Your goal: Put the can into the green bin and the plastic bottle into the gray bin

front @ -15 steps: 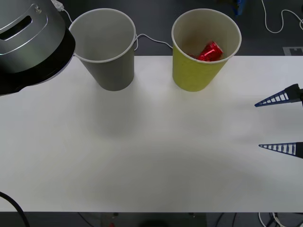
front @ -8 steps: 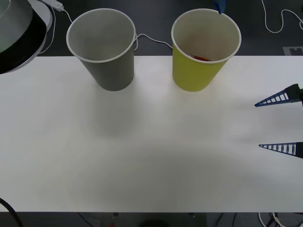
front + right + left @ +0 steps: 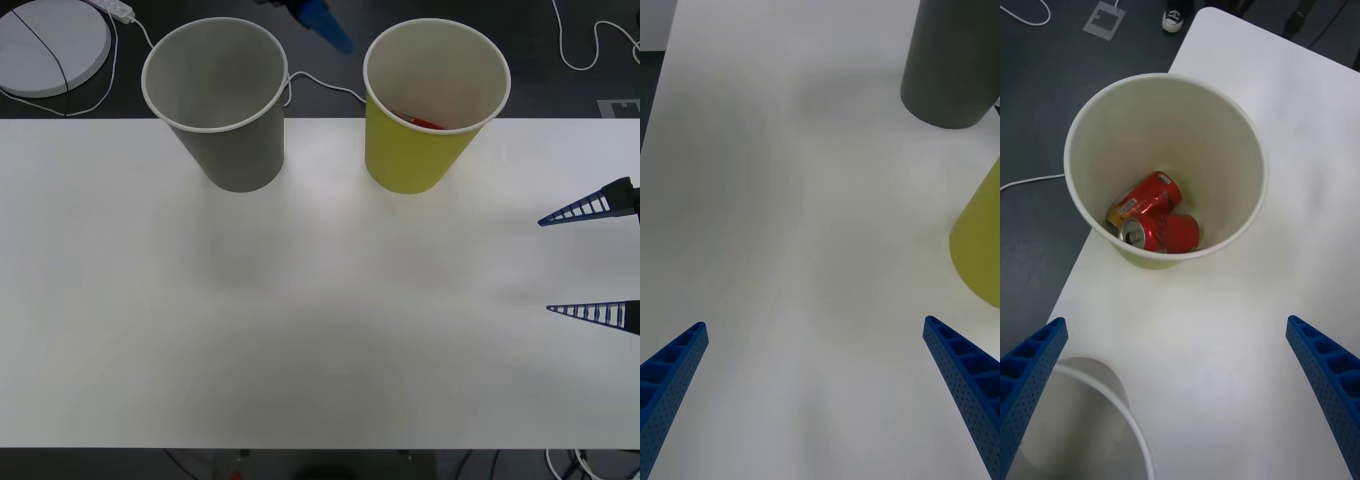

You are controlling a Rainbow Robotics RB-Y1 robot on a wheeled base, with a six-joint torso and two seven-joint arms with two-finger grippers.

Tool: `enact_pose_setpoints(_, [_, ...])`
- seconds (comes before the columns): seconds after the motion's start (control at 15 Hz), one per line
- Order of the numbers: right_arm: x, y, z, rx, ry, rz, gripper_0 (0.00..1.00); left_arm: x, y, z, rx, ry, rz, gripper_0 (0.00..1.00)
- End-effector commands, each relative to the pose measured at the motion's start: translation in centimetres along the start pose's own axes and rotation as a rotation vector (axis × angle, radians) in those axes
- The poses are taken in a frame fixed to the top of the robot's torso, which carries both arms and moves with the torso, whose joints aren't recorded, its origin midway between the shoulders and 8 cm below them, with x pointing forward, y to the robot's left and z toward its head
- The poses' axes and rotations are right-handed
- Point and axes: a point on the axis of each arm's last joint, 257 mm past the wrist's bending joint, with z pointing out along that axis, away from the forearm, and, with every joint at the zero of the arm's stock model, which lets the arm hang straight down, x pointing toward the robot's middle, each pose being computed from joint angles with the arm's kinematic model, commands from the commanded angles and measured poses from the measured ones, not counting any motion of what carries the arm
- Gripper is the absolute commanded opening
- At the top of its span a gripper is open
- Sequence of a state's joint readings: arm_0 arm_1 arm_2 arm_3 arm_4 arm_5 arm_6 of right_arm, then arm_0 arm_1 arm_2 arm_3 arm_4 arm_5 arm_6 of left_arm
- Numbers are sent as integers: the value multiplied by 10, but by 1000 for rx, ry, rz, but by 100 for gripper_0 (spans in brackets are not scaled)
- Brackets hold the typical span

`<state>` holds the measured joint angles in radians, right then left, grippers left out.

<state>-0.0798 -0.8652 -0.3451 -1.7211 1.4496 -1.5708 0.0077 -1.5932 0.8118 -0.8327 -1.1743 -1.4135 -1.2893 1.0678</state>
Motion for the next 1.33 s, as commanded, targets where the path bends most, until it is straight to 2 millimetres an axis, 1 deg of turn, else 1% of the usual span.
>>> enact_pose_setpoints(0.07, [0, 0, 0, 0, 0, 0, 100, 31, -7, -20, 11, -17, 34, 100])
enact_pose_setpoints(0.2, [0, 0, 0, 0, 0, 0, 100, 53, -16, -35, 21, -32, 55, 100])
enact_pose_setpoints(0.27, [0, 0, 0, 0, 0, 0, 100, 68, -20, -40, 21, -40, 64, 100])
enact_pose_setpoints(0.53, [0, 0, 0, 0, 0, 0, 100, 119, -39, -55, 26, -75, 182, 100])
enact_pose_setpoints(0.67, [0, 0, 0, 0, 0, 0, 100, 145, -47, -55, 34, -97, 218, 100])
enact_pose_setpoints(0.8, [0, 0, 0, 0, 0, 0, 100, 169, -51, -55, 30, -116, 254, 100])
enact_pose_setpoints(1.13, [0, 0, 0, 0, 0, 0, 100, 237, -65, -49, 29, -113, 357, 100])
enact_pose_setpoints(1.33, [0, 0, 0, 0, 0, 0, 100, 271, -73, -50, 28, -112, 410, 100])
